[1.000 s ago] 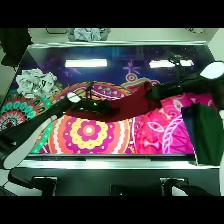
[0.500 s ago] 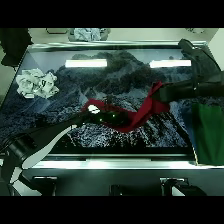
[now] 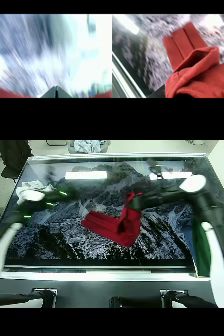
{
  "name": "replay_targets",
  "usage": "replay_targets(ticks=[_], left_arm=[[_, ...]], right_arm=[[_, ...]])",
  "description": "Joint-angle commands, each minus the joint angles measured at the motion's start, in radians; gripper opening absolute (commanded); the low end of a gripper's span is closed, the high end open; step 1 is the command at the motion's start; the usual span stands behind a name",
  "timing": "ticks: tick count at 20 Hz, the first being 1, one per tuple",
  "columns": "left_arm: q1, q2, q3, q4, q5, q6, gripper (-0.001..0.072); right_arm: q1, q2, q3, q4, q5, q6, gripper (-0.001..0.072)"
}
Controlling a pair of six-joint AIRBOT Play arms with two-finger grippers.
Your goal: Fold the shirts.
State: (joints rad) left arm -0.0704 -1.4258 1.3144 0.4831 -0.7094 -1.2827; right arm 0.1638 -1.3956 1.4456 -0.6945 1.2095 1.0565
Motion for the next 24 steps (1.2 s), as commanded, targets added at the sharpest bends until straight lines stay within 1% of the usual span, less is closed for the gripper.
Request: replay_targets(ticks=[1, 3, 5, 8, 9, 10, 11, 12, 13, 15, 16, 17, 19, 20, 22, 23, 24], left_arm=[[0.251, 0.17, 0.0, 0.042, -0.038, 0.004, 0.003], [0.33, 0.233, 0.0, 0.042, -0.08, 0.004, 0.003], [0.364, 0.277, 0.0, 0.042, -0.118, 0.005, 0.0031], [0.353, 0.295, -0.002, 0.045, -0.132, 0.006, 0.0031], [0.347, 0.293, -0.006, 0.045, -0.128, 0.017, 0.0031], [0.341, 0.293, -0.015, 0.045, -0.122, 0.02, 0.0031], [0.338, 0.293, -0.026, 0.045, -0.116, 0.02, 0.003], [0.337, 0.293, -0.037, 0.045, -0.113, 0.02, 0.0031], [0.338, 0.293, -0.048, 0.045, -0.111, 0.02, 0.0031], [0.343, 0.293, -0.066, 0.046, -0.109, 0.021, 0.003], [0.346, 0.293, -0.071, 0.046, -0.11, 0.028, 0.0031], [0.349, 0.293, -0.071, 0.053, -0.11, 0.027, 0.0031], [0.356, 0.293, -0.07, 0.06, -0.11, 0.027, 0.0031], [0.358, 0.293, -0.07, 0.068, -0.11, 0.028, 0.0031], [0.357, 0.293, -0.07, 0.079, -0.114, 0.029, 0.0031], [0.356, 0.293, -0.07, 0.089, -0.114, 0.042, 0.0031], [0.356, 0.293, -0.07, 0.105, -0.114, 0.061, 0.0031]], right_arm=[[0.106, -0.157, 0.001, 0.155, -0.201, -0.048, 0.0037], [0.153, -0.258, 0.002, 0.222, -0.281, -0.048, 0.0037], [0.191, -0.35, 0.002, 0.305, -0.339, -0.048, 0.0037], [0.224, -0.449, 0.002, 0.406, -0.34, -0.048, 0.0041], [0.232, -0.466, 0.002, 0.428, -0.341, -0.05, 0.0125], [0.232, -0.472, 0.002, 0.455, -0.346, -0.065, 0.0352], [0.232, -0.471, 0.002, 0.492, -0.344, -0.126, 0.057], [0.224, -0.463, 0.005, 0.53, -0.323, -0.21, 0.0635], [0.209, -0.45, 0.005, 0.531, -0.296, -0.24, 0.0636], [0.154, -0.407, 0.005, 0.443, -0.221, -0.236, 0.0636], [0.113, -0.377, 0.005, 0.362, -0.181, -0.217, 0.0636], [0.07, -0.345, 0.005, 0.258, -0.146, -0.176, 0.0636], [-0.028, -0.273, 0.005, -0.01, -0.057, -0.06, 0.0635], [-0.079, -0.24, 0.005, -0.164, 0.009, 0.008, 0.0634], [-0.153, -0.205, -0.015, -0.41, 0.153, 0.09, 0.0634], [-0.174, -0.195, -0.056, -0.465, 0.195, 0.102, 0.0633], [-0.18, -0.185, -0.127, -0.463, 0.192, 0.113, 0.0633]])
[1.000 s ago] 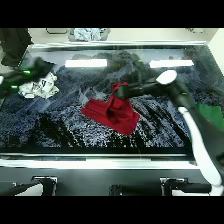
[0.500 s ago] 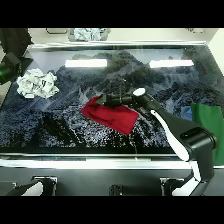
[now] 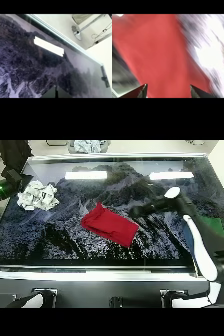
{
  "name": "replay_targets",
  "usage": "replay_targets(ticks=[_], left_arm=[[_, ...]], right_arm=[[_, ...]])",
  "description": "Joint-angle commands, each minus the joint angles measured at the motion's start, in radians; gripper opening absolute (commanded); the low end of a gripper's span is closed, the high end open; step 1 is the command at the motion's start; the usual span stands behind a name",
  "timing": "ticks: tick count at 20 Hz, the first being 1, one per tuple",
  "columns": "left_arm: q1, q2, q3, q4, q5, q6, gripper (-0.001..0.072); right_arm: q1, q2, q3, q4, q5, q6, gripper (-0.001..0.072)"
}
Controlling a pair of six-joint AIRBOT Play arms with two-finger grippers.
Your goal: Fold the shirts.
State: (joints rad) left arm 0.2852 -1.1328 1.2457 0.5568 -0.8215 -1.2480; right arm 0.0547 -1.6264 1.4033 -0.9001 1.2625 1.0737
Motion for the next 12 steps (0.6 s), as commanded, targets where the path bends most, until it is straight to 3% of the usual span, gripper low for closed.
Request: replay_targets(ticks=[1, 3, 6, 10, 12], left_arm=[[0.0, 0.0, -0.002, 0.059, -0.002, 0.03, 0.0031], [0.0, 0.0, -0.002, 0.12, -0.002, 0.03, 0.0031], [0.0, 0.0, -0.002, 0.189, -0.01, 0.03, 0.0031], [0.0, 0.0, -0.002, 0.219, -0.009, 0.057, 0.0032], [0.0, 0.0, -0.002, 0.219, -0.009, 0.064, 0.0032]], right_arm=[[-0.069, 0.053, -0.159, -0.221, 0.1, 0.098, 0.0634], [-0.055, 0.053, -0.309, 0.0, -0.04, 0.076, 0.0636], [-0.019, 0.052, -0.44, 0.299, -0.226, -0.047, 0.0655], [0.022, 0.05, -0.462, 0.312, -0.34, -0.035, 0.0651], [0.033, 0.05, -0.462, 0.321, -0.377, -0.011, 0.0609]])
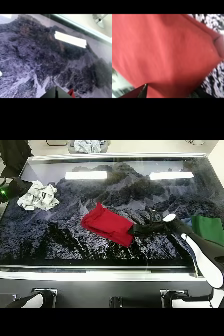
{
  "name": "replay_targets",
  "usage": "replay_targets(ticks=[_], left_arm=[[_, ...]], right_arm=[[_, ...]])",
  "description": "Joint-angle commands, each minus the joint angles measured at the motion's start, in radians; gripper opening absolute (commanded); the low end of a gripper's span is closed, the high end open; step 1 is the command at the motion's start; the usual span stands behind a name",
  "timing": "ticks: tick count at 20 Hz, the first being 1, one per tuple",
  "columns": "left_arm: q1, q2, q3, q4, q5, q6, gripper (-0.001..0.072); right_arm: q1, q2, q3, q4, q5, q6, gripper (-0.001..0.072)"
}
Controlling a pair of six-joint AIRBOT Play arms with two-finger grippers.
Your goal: Fold the shirts.
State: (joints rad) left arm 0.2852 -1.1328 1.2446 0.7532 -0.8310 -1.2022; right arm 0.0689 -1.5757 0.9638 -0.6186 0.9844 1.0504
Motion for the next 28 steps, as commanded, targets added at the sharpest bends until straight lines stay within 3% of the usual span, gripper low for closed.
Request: replay_targets(ticks=[1, 2, 3, 4, 6, 7, 10, 15, 21, 28], left_arm=[[0.0, 0.0, 0.0, 0.023, 0.0, 0.019, 0.0032], [0.0, 0.0, 0.0, 0.022, 0.0, 0.029, 0.0032], [0.0, 0.0, 0.0, 0.023, 0.0, 0.029, 0.0032], [0.0, 0.0, 0.0, 0.023, 0.0, 0.029, 0.0032], [0.0, 0.0, 0.0, 0.023, 0.0, 0.029, 0.0032], [0.0, 0.0, 0.0, 0.023, 0.0, 0.029, 0.0032], [0.0, 0.0, 0.0, 0.023, 0.0, 0.029, 0.0032], [0.0, 0.0, 0.0, 0.023, -0.018, 0.028, 0.0032], [0.0, 0.0, 0.0, 0.023, -0.018, 0.028, 0.0032], [0.0, 0.0, 0.0, 0.023, -0.017, 0.029, 0.0032]], right_arm=[[0.029, -0.001, -0.022, 0.049, -0.108, 0.012, 0.0556], [0.042, 0.0, -0.022, 0.061, -0.113, 0.012, 0.0416], [0.055, 0.0, -0.022, 0.086, -0.107, 0.009, 0.0179], [0.054, 0.002, -0.021, 0.113, -0.093, -0.007, 0.0033], [0.044, 0.033, 0.004, 0.142, -0.082, -0.116, 0.0036], [0.024, 0.064, 0.031, 0.129, -0.069, -0.123, 0.0036], [-0.111, 0.16, 0.153, 0.032, 0.0, -0.047, 0.0036], [-0.476, 0.233, 0.428, -0.18, 0.28, 0.105, 0.0036], [-0.836, 0.238, 0.57, -0.178, 0.354, 0.122, 0.0036], [-1.029, 0.257, 0.573, -0.128, 0.395, 0.121, 0.0037]])
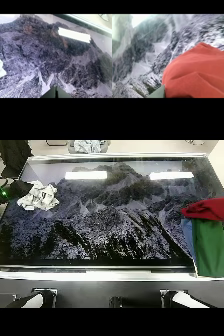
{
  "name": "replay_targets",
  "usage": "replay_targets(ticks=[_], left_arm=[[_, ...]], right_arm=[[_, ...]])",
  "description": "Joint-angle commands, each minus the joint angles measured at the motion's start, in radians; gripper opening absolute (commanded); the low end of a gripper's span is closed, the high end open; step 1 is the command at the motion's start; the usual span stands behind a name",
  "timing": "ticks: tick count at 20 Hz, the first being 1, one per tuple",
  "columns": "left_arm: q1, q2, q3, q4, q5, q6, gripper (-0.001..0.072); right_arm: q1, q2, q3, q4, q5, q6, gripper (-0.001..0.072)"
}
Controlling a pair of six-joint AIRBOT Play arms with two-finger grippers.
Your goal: Fold the shirts.
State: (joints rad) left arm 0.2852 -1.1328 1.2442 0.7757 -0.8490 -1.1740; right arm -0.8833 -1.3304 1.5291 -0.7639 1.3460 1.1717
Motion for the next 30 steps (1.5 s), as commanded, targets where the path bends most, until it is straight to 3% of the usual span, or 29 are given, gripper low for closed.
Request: replay_targets(ticks=[1, 7, 9, 12, 14, 20, 21, 22, 23, 25, 27, 28, 30], left_arm=[[0.0, 0.0, 0.0, 0.001, 0.001, 0.001, 0.0032], [0.0, 0.0, 0.0, 0.003, 0.003, 0.01, 0.0032], [0.0, 0.0, 0.0, 0.003, 0.002, 0.023, 0.0032], [0.0, 0.0, 0.0, 0.003, 0.0, 0.023, 0.0033], [0.0, 0.0, 0.0, 0.003, 0.0, 0.023, 0.0032], [0.0, 0.001, 0.001, 0.003, 0.0, 0.023, 0.0032], [0.0, 0.001, 0.001, 0.003, 0.0, 0.023, 0.0032], [0.0, 0.001, 0.002, 0.002, 0.0, 0.023, 0.0032], [0.0, 0.002, 0.006, -0.005, -0.001, 0.02, 0.0032], [-0.005, 0.004, 0.065, -0.047, -0.03, 0.003, 0.0031], [-0.032, -0.001, 0.169, -0.012, -0.03, 0.003, 0.003], [-0.057, -0.009, 0.237, 0.074, -0.029, -0.021, 0.0029], [-0.14, -0.047, 0.359, 0.421, -0.04, -0.202, 0.0029]], right_arm=[[-0.099, 0.023, 0.007, 0.017, 0.05, 0.0, 0.0037], [-0.243, 0.079, 0.007, -0.044, 0.28, -0.008, 0.0037], [-0.26, 0.086, 0.007, -0.18, 0.36, -0.008, 0.0038], [-0.252, 0.086, -0.038, -0.527, 0.475, -0.035, 0.0038], [-0.252, 0.103, -0.132, -0.656, 0.459, -0.063, 0.0038], [-0.253, 0.12, -0.441, -0.683, 0.198, -0.076, 0.0056], [-0.253, 0.12, -0.444, -0.697, 0.172, -0.076, 0.0222], [-0.253, 0.122, -0.431, -0.707, 0.144, -0.084, 0.0523], [-0.253, 0.123, -0.396, -0.707, 0.13, -0.124, 0.0704], [-0.251, 0.123, -0.248, -0.697, 0.086, -0.167, 0.0699], [-0.244, 0.123, -0.039, -0.582, -0.04, -0.222, 0.0698], [-0.218, 0.124, 0.056, -0.53, -0.111, -0.262, 0.0696], [-0.069, 0.125, 0.197, -0.496, -0.226, -0.325, 0.0694]])
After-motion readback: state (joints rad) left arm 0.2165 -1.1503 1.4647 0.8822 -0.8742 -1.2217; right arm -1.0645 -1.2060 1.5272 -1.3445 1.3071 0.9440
